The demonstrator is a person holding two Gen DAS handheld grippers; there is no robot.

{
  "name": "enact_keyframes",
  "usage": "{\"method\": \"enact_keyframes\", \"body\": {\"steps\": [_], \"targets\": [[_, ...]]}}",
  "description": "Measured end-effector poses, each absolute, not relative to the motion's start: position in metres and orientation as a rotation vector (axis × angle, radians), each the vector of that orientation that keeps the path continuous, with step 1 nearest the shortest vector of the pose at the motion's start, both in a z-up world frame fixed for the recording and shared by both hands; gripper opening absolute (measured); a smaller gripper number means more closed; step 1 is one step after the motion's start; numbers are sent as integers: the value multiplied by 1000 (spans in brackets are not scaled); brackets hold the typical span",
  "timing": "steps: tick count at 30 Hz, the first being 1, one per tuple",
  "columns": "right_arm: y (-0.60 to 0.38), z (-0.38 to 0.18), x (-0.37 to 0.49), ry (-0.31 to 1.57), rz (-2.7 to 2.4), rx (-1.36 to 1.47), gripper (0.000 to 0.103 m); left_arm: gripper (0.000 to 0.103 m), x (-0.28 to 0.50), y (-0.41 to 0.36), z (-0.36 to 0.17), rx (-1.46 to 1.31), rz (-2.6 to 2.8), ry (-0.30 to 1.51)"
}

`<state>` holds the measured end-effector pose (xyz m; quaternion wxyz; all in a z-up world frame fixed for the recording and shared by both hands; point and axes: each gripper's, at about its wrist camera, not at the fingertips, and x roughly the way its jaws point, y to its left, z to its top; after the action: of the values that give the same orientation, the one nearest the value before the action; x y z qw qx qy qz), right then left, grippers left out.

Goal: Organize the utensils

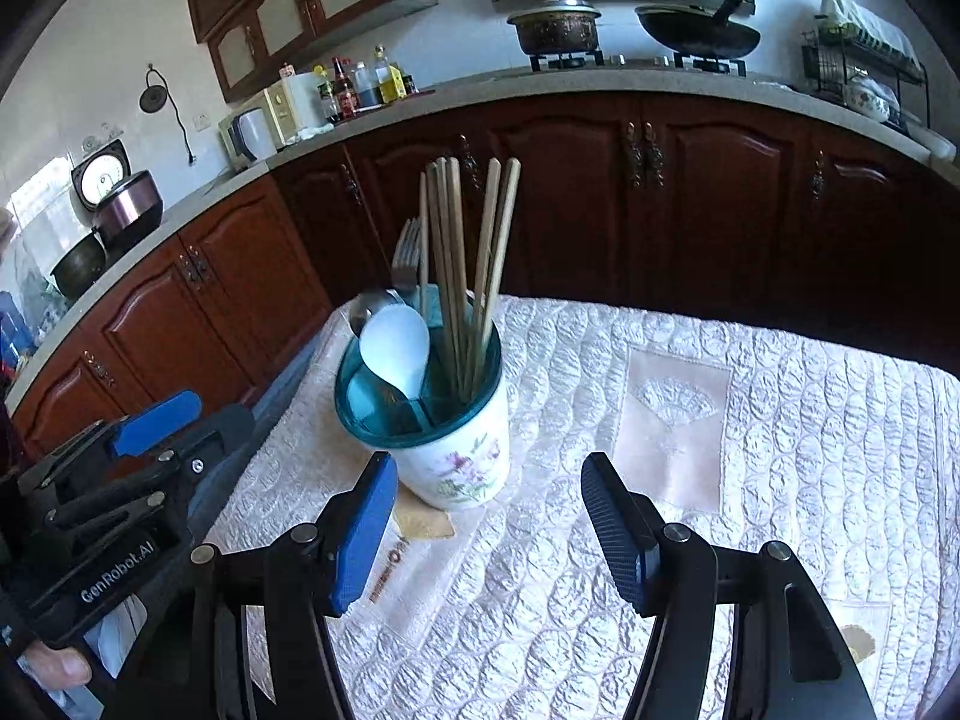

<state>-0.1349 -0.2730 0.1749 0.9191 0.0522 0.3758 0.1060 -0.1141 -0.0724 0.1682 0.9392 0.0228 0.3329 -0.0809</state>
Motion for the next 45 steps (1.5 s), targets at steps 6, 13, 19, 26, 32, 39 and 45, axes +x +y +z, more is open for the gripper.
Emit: {"method": "enact_keyframes", "body": {"steps": [6,13,19,26,32,39,45], "targets": [[-262,187,-132,742,221,76,62,52,-116,-67,173,39,-150,663],[-259,193,-134,730,227,73,62,52,-117,-63,176,32,-138,652],[-259,195,-133,728,226,70,62,52,-117,-62,177,32,-134,648],[-257,198,-131,721,231,65,62,52,-118,-59,180,25,-133,638],[-253,198,-130,723,237,57,62,52,-119,-58,181,20,-129,639],[-248,196,-129,727,243,52,63,52,-120,-58,180,22,-123,643],[-248,196,-130,726,245,51,63,52,-119,-57,180,22,-121,643]]}}
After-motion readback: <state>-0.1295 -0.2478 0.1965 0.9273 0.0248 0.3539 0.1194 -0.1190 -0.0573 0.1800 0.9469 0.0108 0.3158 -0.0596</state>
